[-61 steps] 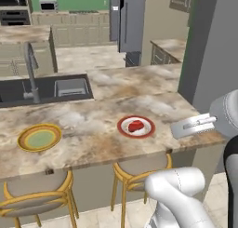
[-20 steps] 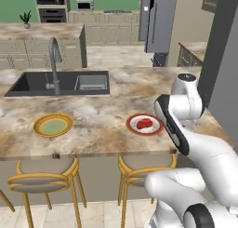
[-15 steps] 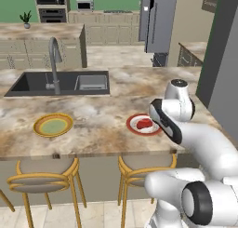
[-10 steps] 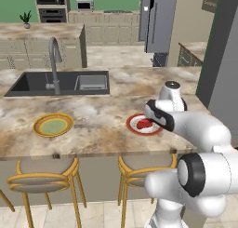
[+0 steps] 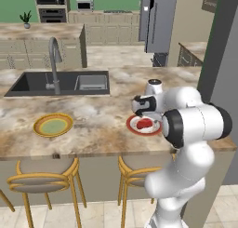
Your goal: Transport the steak and tomato to the fridge. Place the steak on the rack containing meat and place the tomato on the rack containing the vegetable, ensuring meats and vegetables are on different racks.
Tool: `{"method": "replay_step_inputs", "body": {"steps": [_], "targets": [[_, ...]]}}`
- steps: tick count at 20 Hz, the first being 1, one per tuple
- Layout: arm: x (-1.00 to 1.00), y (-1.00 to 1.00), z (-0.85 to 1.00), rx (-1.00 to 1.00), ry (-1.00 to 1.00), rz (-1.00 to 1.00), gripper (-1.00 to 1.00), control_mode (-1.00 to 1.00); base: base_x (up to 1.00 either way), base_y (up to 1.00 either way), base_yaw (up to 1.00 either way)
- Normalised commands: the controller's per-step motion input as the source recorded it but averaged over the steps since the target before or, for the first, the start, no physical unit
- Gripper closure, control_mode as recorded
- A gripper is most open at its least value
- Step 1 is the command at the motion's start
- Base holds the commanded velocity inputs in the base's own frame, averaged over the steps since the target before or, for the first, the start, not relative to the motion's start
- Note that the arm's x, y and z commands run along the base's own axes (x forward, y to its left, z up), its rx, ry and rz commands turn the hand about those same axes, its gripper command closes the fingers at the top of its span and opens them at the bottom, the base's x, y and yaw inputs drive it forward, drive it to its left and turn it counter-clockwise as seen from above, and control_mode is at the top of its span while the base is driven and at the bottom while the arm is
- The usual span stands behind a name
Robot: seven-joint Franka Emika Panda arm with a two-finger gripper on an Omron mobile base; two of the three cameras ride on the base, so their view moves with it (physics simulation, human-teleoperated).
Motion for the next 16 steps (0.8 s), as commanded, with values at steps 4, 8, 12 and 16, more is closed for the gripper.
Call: {"method": "replay_step_inputs", "body": {"steps": [4, 8, 12, 16], "targets": [[0.4, 0.05, -0.32, 0.0, 0.24, -0.06, -1.0, -1.0, 0.0, 0.0, 0.0], [0.25, 0.0, -0.36, 0.0, 0.22, -0.04, -1.0, -1.0, 0.0, 0.0, 0.0], [0.14, 0.0, -0.24, 0.0, 0.07, -0.03, -1.0, -1.0, 0.0, 0.0, 0.0], [0.18, 0.11, -0.29, 0.0, 0.03, -0.03, -1.0, -1.0, 0.0, 0.0, 0.0]]}}
